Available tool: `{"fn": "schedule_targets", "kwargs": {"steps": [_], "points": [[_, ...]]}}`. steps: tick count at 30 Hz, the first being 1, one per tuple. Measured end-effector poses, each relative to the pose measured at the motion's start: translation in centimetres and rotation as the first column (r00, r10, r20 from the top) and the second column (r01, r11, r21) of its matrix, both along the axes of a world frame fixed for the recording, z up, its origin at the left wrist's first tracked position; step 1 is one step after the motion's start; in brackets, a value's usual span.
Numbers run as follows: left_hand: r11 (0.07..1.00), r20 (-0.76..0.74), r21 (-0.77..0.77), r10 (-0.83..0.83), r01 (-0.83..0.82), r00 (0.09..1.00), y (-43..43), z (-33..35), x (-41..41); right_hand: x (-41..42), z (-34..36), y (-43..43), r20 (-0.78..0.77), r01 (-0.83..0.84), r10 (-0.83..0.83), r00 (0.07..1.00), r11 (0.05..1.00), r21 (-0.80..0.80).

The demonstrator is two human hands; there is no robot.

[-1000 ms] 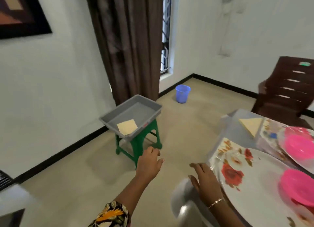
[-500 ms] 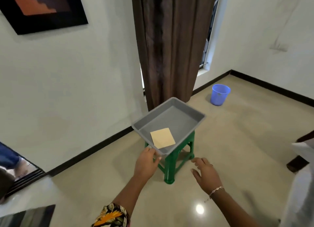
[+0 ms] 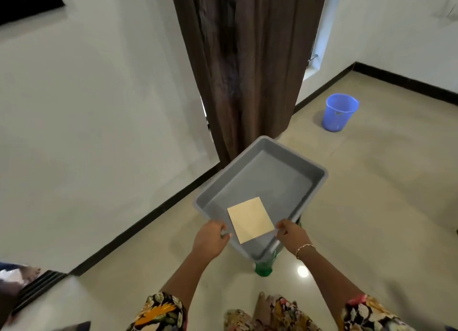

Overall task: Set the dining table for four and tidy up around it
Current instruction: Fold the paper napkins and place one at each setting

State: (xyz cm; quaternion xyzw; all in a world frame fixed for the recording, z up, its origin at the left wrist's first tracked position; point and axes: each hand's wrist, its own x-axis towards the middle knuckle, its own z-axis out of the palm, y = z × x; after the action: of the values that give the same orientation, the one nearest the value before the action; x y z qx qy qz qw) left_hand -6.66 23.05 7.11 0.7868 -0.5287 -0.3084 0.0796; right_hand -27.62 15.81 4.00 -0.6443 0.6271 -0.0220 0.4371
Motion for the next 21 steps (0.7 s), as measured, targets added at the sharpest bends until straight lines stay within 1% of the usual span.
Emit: {"fn": "schedule_targets", "kwargs": {"steps": [2, 5, 8, 10, 13, 16, 18, 21], "points": [[0.999, -0.021, 0.042, 0.001, 0.000, 1.000, -2.3, -0.7, 1.0, 1.1, -0.9, -2.3, -0.033, 0.018, -0.016, 0.999, 0.997, 0.078], [0.994, -0.070, 0.114, 0.012, -0.004, 0.997, -5.3, -2.9, 2.0, 2.4, -2.6, -4.9, -0.100, 0.065, -0.051, 0.994, 0.987, 0.148], [0.977, -0.104, 0.204, -0.042, 0.062, 0.994, -8.2, -5.9, 2.6, 3.5, -5.1, -6.9, -0.136, 0.132, -0.105, 0.985, 0.969, 0.209], [0.960, -0.130, 0.261, -0.067, 0.099, 0.989, -10.4, -8.1, 3.1, 4.3, -7.0, -7.7, -0.163, 0.139, -0.099, 0.982, 0.956, 0.257], [0.913, -0.156, 0.353, -0.159, 0.205, 0.975, -13.4, -11.8, 3.6, 5.2, -10.1, -8.9, -0.211, 0.156, -0.091, 0.973, 0.934, 0.320], [0.844, -0.110, 0.437, -0.292, 0.310, 0.950, -15.7, -14.8, 4.0, 6.0, -12.9, -10.0, -0.251, 0.196, -0.109, 0.962, 0.913, 0.357], [0.803, -0.094, 0.471, -0.367, 0.366, 0.926, -16.9, -16.7, 4.2, 6.3, -14.6, -10.7, -0.280, 0.239, -0.142, 0.950, 0.904, 0.353], [0.754, -0.113, 0.504, -0.427, 0.422, 0.897, -18.3, -18.9, 4.2, 6.5, -16.8, -11.4, -0.330, 0.328, -0.221, 0.918, 0.891, 0.315]]}}
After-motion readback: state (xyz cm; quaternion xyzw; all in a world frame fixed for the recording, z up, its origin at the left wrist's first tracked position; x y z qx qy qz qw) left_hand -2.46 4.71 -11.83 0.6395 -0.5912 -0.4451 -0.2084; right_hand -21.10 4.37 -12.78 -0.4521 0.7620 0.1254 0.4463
